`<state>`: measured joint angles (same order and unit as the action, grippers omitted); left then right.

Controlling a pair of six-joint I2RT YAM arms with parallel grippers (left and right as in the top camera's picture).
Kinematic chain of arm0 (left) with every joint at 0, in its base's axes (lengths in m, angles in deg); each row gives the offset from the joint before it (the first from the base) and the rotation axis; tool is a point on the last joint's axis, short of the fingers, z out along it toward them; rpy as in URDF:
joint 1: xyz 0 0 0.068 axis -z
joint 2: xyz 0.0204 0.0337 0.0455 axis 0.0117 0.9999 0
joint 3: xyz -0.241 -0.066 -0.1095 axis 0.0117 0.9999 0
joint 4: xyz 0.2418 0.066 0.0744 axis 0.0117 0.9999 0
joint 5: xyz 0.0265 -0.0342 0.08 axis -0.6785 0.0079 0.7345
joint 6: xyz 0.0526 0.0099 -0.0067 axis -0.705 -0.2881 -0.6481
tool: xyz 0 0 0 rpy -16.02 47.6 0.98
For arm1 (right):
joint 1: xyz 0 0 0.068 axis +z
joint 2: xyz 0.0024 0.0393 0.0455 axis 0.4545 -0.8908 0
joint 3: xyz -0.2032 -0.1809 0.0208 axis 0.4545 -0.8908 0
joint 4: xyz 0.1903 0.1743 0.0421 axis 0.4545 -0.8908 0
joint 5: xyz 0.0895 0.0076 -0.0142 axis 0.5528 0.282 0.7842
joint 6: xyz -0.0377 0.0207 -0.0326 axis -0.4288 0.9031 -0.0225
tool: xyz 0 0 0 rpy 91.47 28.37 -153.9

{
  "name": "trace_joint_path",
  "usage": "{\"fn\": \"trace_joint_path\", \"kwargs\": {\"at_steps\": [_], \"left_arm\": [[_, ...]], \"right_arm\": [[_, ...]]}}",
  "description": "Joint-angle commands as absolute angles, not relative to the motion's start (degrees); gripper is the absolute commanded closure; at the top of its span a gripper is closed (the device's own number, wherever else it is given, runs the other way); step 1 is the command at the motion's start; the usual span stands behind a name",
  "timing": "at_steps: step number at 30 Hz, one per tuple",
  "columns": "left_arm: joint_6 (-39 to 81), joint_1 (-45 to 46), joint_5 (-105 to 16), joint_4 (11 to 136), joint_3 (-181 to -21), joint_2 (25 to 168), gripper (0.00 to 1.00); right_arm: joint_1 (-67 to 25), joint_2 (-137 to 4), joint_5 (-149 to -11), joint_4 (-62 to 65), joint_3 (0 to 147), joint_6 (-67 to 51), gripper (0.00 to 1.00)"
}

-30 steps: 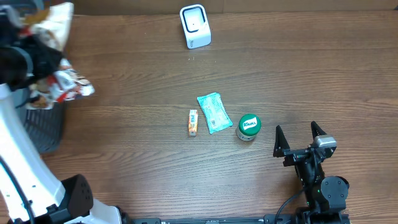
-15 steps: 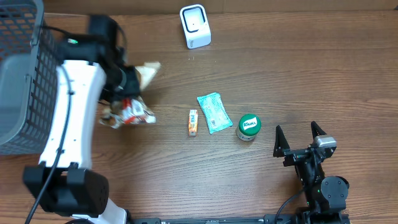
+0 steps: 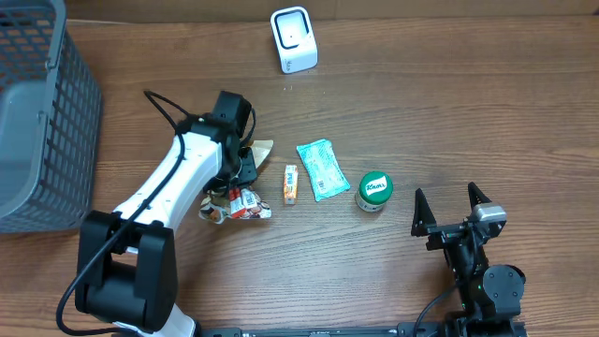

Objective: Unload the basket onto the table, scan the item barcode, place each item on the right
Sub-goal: 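Carry the snack bag out of the basket and lower it onto the table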

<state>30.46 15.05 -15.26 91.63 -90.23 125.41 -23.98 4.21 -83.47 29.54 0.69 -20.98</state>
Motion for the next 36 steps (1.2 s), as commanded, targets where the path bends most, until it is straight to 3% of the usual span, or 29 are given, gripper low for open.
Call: {"fn": "trace_joint_path", "kwargs": {"at_steps": [1,15,18,24,31,36], "left_arm": [[33.9,15.7,-13.7,87.6,-86.4,125.0,0.96],[35.9,15.9,-14.3,81.2,-79.8,125.0,0.89],[35.9,15.9,-15.2,81.0,-79.7,125.0,0.44],[35.9,15.9,-15.4,80.8,-79.7,125.0,0.32],[33.8,15.9,-16.3,81.2,-79.8,125.0,0.07],[32.5,14.6,-16.6,86.6,-83.3,124.7,0.00]], "right_arm": [[-24.0,4.4,-84.0,29.8,0.1,-21.3,0.00],[-24.0,4.4,-84.0,29.8,0.1,-21.3,0.00],[-24.0,4.4,-84.0,29.8,0.1,-21.3,0.00],[-24.0,4.4,-84.0,29.8,0.1,-21.3,0.00],[-24.0,4.4,-84.0,29.8,0.1,-21.3,0.00],[-24.0,4.4,-84.0,29.8,0.1,-21.3,0.00]]}}
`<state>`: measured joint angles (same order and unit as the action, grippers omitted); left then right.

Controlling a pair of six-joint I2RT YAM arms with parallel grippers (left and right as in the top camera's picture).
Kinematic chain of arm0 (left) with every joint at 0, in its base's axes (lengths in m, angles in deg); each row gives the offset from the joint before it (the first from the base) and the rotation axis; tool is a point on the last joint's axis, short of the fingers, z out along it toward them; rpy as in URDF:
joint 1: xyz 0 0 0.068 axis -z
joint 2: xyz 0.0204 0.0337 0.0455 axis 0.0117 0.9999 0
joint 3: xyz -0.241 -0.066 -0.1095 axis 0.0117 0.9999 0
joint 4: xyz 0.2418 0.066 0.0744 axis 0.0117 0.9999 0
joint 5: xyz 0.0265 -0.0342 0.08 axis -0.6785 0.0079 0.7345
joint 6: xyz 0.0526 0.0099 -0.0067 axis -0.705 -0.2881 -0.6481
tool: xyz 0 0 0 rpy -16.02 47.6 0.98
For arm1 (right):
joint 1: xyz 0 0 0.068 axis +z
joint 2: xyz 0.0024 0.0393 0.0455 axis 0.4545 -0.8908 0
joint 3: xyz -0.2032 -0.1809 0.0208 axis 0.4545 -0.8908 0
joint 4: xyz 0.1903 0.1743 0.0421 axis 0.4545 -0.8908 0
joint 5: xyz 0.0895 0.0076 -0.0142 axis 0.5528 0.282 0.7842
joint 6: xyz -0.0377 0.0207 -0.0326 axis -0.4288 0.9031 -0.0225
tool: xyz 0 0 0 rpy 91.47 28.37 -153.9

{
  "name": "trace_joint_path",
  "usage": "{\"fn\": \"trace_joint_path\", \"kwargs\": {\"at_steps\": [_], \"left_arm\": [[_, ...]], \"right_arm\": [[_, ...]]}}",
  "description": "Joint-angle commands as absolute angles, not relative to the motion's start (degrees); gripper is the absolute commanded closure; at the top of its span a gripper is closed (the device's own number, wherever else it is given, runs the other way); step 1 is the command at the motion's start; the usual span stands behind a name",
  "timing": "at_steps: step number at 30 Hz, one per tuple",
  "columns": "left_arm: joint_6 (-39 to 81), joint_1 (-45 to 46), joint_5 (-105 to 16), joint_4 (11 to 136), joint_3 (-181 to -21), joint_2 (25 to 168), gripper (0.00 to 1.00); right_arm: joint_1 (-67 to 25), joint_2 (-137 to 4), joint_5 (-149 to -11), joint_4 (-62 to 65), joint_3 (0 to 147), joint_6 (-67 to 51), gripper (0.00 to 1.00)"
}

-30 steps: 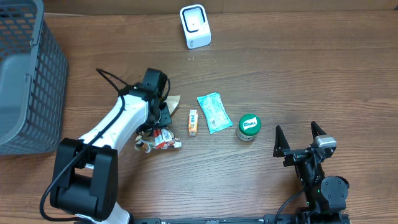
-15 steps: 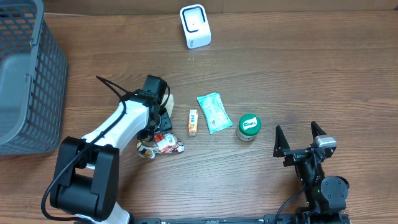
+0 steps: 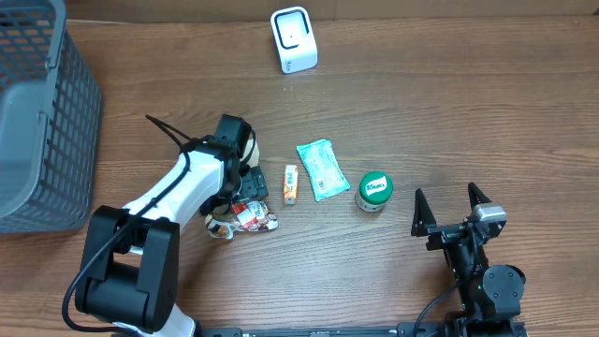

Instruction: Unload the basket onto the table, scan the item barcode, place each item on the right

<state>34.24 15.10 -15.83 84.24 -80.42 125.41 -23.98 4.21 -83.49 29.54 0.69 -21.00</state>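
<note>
A crinkled red-and-white snack packet (image 3: 251,217) lies on the table left of centre. My left gripper (image 3: 245,190) hangs right over its upper edge, and the wrist hides the fingers, so grip and contact cannot be made out. The white barcode scanner (image 3: 293,39) stands at the far edge, well away from the packet. My right gripper (image 3: 452,208) rests near the front right with its fingers spread and nothing between them.
A small orange bar (image 3: 290,184), a teal packet (image 3: 321,169) and a green-lidded jar (image 3: 374,190) lie in a row right of the left gripper. A grey mesh basket (image 3: 37,122) fills the left edge.
The left wrist has shifted slightly toward the front and right, over the snack packet. A tan corner beside the wrist no longer shows. The packet sits a little further right. The right arm is unchanged.
</note>
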Motion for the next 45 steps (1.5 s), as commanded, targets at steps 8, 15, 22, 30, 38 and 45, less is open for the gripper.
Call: {"fn": "trace_joint_path", "kwargs": {"at_steps": [8,15,22,30,38,45], "left_arm": [[30.2,12.5,-14.2,99.3,-96.0,123.2,0.00],[30.2,12.4,-12.3,106.4,-107.4,121.9,0.00],[29.9,12.4,-8.9,110.1,-116.5,121.5,0.00],[29.9,12.4,-8.9,110.2,-117.0,121.6,0.00],[29.9,12.4,-8.9,110.2,-117.0,121.6,0.00],[29.9,12.4,-8.9,110.2,-117.0,121.6,0.00]], "right_arm": [[-24.0,4.4,-84.0,29.8,0.1,-21.3,0.00],[-24.0,4.4,-84.0,29.8,0.1,-21.3,0.00],[-24.0,4.4,-84.0,29.8,0.1,-21.3,0.00],[-24.0,4.4,-84.0,29.8,0.1,-21.3,0.00],[-24.0,4.4,-84.0,29.8,0.1,-21.3,0.00],[-24.0,4.4,-84.0,29.8,0.1,-21.3,0.00]]}}
